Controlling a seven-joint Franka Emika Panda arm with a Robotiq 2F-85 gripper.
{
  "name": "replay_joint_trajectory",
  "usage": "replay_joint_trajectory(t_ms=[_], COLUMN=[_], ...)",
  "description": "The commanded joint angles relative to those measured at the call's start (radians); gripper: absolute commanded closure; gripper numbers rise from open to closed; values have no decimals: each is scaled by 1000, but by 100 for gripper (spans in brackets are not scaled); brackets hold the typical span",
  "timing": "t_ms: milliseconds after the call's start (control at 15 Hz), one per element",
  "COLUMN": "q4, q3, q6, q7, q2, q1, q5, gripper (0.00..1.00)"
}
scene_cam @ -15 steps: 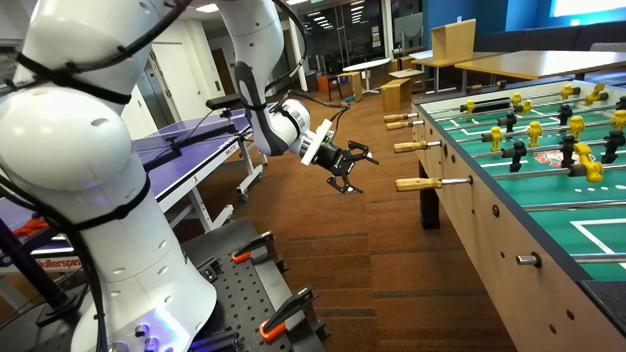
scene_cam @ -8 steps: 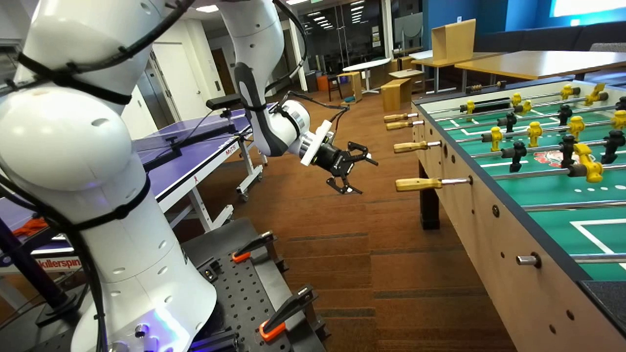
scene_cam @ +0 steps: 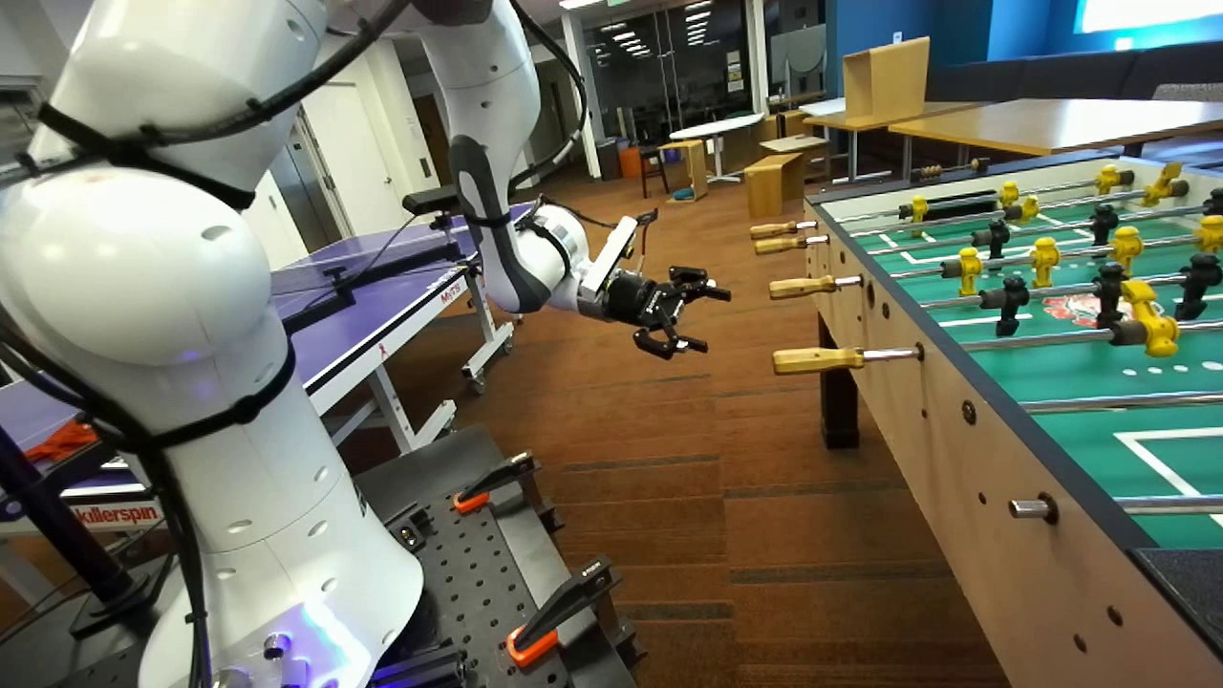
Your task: Rotate the third rod backwards
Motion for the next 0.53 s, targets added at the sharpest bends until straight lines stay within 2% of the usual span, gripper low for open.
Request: replay_joint_trajectory(t_ms=[0, 467], q4=[50, 70], q3=[0, -5], q6=[-60, -44], q7=[-158, -483], q2=[71, 158], q1=[17, 21], q5=[-77, -252], gripper=[0, 0])
